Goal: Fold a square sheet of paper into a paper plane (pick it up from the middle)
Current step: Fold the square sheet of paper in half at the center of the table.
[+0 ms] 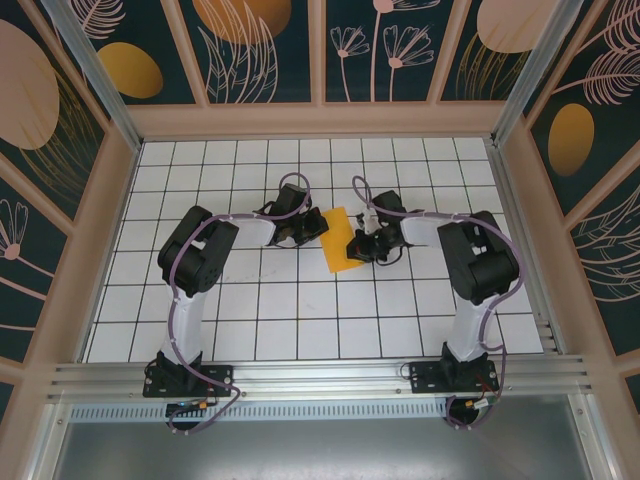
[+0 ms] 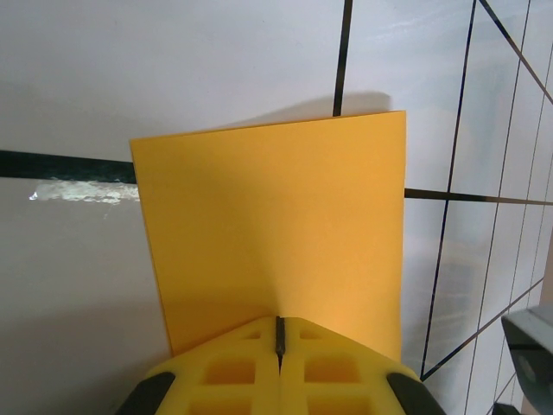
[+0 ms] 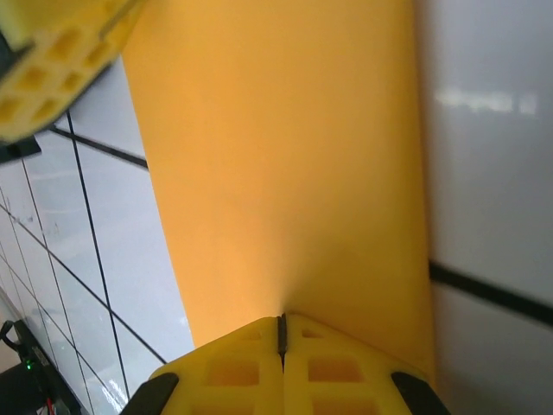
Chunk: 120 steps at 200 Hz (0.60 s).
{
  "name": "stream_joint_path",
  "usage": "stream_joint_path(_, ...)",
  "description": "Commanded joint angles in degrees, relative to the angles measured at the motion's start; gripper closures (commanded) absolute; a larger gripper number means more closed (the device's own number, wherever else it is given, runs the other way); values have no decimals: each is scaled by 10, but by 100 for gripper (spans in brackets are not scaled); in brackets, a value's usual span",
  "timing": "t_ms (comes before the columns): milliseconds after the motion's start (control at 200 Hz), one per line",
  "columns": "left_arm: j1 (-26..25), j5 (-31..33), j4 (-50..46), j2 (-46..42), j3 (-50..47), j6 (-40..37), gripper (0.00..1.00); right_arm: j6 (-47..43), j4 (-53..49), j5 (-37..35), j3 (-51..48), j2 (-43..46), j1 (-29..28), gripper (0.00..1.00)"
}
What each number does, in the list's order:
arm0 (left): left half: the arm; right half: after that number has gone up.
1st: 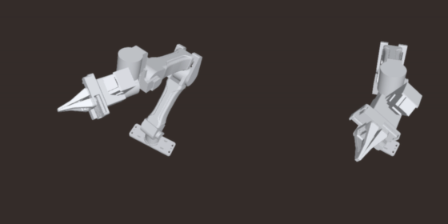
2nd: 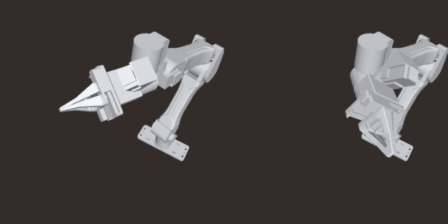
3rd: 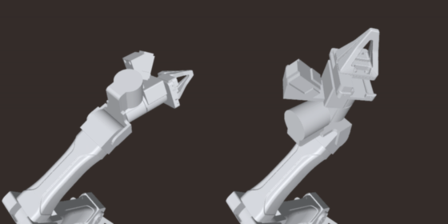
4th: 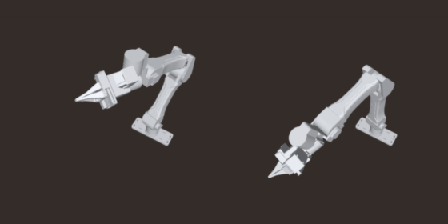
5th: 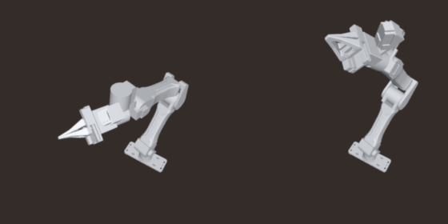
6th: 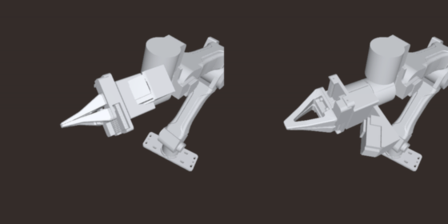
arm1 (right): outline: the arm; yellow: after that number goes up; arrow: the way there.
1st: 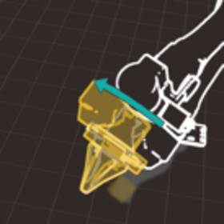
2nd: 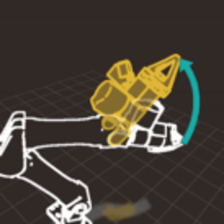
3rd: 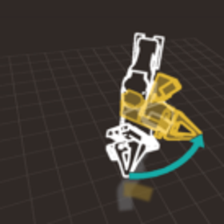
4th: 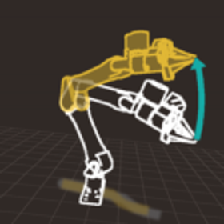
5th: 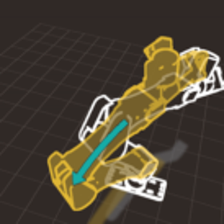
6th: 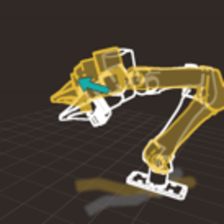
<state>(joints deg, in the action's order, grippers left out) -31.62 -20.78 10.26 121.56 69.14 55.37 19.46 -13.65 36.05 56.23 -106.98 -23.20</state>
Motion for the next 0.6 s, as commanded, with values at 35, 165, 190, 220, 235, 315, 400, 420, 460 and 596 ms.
stream_joint_path(35,0,69,-131,81,-45,-9,100,3,-59,-10,-32,26,16,100)
stream_joint_path(165,0,69,-132,80,-44,-11,100,7,-52,9,30,33,20,100)
stream_joint_path(190,0,69,-132,79,-43,-11,100,8,-49,14,43,30,19,100)
stream_joint_path(220,1,69,-132,80,-42,-11,100,10,-47,19,59,23,19,100)
stream_joint_path(235,0,69,-132,80,-43,-11,100,11,-46,21,67,19,19,100)
stream_joint_path(315,0,69,-132,80,-42,-10,100,13,-45,22,105,-8,17,100)
stream_joint_path(400,0,68,-133,79,-41,-11,100,15,-47,17,131,-42,16,100)
stream_joint_path(420,0,69,-133,79,-41,-11,100,16,-48,18,136,-51,16,100)
stream_joint_path(460,0,69,-134,78,-42,-11,100,15,-50,17,142,-63,16,100)
stream_joint_path(596,0,69,-135,77,-42,-12,100,10,-55,9,139,-87,16,100)
